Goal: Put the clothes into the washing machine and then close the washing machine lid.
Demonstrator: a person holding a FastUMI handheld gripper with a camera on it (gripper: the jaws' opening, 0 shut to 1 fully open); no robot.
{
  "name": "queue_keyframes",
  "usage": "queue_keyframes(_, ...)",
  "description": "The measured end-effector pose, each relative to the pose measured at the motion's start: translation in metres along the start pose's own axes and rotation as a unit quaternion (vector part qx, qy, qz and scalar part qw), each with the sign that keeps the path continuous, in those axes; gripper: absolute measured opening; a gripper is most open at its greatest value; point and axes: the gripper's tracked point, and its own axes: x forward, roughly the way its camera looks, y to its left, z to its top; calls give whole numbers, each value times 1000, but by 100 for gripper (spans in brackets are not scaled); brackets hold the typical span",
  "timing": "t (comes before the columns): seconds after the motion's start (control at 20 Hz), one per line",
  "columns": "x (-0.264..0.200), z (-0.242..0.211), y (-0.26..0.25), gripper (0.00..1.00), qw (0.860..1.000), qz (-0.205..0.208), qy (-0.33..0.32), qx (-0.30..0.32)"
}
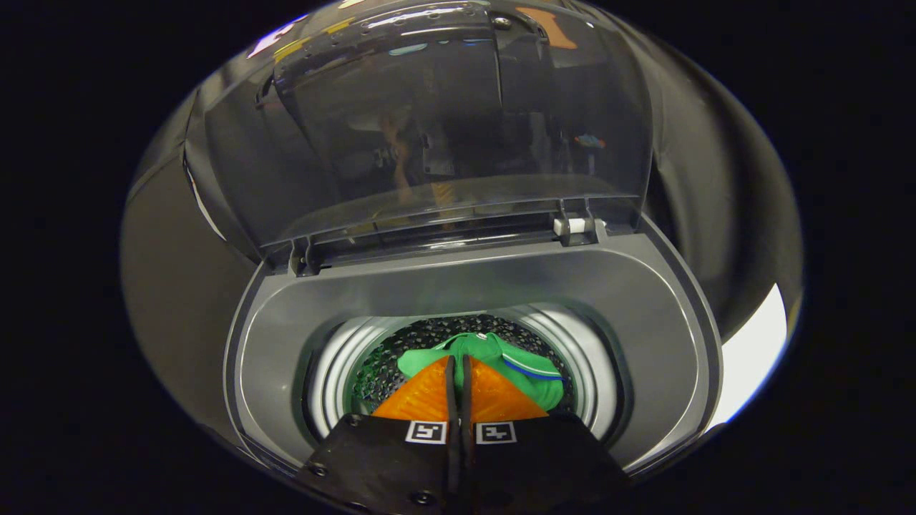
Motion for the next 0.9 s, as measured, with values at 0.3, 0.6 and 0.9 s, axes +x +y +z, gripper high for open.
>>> queue_keyframes(0.3,0,-1,0,1,1000,3,-1,-3)
queue_keyframes(0.6,-5,0,6,100,999,19,11,24)
queue_keyframes(0.9,-31,26,4,98,999,15,-22,30)
